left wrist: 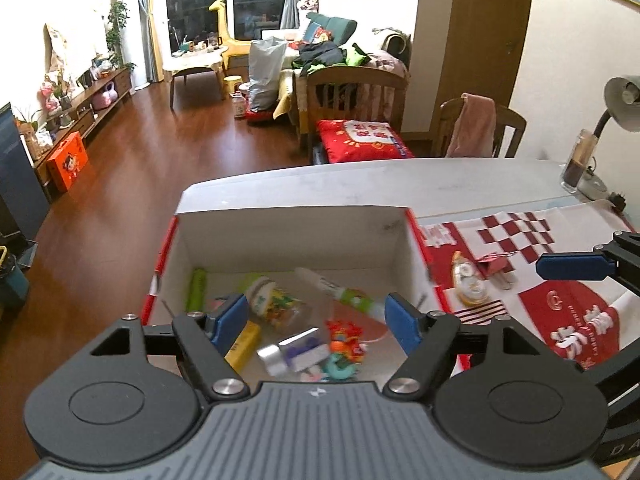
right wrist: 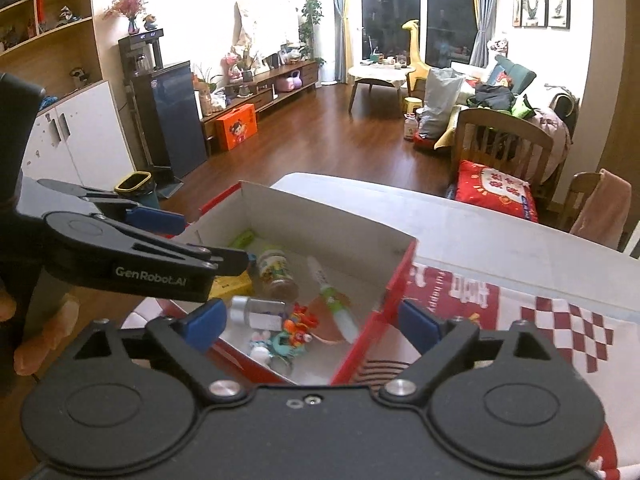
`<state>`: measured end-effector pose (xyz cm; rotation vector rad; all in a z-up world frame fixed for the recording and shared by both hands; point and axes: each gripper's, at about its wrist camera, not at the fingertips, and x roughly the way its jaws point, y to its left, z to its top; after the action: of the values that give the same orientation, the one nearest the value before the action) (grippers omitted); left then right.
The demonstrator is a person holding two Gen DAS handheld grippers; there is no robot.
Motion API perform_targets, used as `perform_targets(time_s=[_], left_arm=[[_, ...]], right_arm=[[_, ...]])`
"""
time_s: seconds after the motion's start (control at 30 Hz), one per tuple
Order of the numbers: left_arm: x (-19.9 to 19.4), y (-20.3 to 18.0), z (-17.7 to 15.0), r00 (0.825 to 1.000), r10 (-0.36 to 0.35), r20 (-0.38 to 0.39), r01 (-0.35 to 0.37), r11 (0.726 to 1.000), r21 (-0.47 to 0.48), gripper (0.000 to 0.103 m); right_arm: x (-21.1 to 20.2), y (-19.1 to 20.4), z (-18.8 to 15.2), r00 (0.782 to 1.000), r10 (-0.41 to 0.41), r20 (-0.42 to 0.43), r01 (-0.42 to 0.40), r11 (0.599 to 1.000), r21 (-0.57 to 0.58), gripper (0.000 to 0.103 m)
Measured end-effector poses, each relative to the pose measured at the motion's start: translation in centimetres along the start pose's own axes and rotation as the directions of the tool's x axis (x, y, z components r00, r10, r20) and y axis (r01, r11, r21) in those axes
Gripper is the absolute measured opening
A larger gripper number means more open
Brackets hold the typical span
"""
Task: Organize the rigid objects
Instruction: 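Move both tools back toward the tape roller and pink binder clip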
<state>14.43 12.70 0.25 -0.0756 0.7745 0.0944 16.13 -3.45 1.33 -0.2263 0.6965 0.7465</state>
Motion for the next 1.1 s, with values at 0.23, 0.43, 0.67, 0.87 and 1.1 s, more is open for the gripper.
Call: perform_targets(time_s=[0.23, 0.43, 0.67, 0.87, 1.1], left_arm=[[-0.4, -3.2, -0.1, 1.000, -0.018, 0.004, 0.018, 1.000, -0.018, 0.083], [0.0, -6.3, -0.2, 0.998, -0.059, 0.014, 0.060, 0.998, -0.034, 0.087], [1.5, -10.1, 0.1, 0.994, -0.110, 0.007, 0.110, 0.991, -0.074, 0.093], [3.2, -13.2, 0.2, 0.993, -0.119, 0.012, 0.120, 0.989, -0.087, 0.102], [5.7, -17.3, 0.0, 0.992, -0.127, 0.024, 0.129, 0.989, -0.070, 0.102]], right_arm=[[-2.7, -3.4, -1.2, 1.000, -0.008, 0.024, 0.008, 1.000, 0.014, 0.099], [-4.3, -6.7, -2.3, 0.998, -0.048, 0.041, 0.046, 0.999, 0.027, 0.099], [-5.1, -11.4, -3.9, 0.995, -0.095, 0.033, 0.094, 0.995, 0.029, 0.099], [-5.1, -15.7, -5.1, 0.991, -0.136, 0.014, 0.135, 0.989, 0.056, 0.099], [-4.8, -20.3, -5.7, 0.987, -0.163, 0.004, 0.161, 0.980, 0.113, 0.099]])
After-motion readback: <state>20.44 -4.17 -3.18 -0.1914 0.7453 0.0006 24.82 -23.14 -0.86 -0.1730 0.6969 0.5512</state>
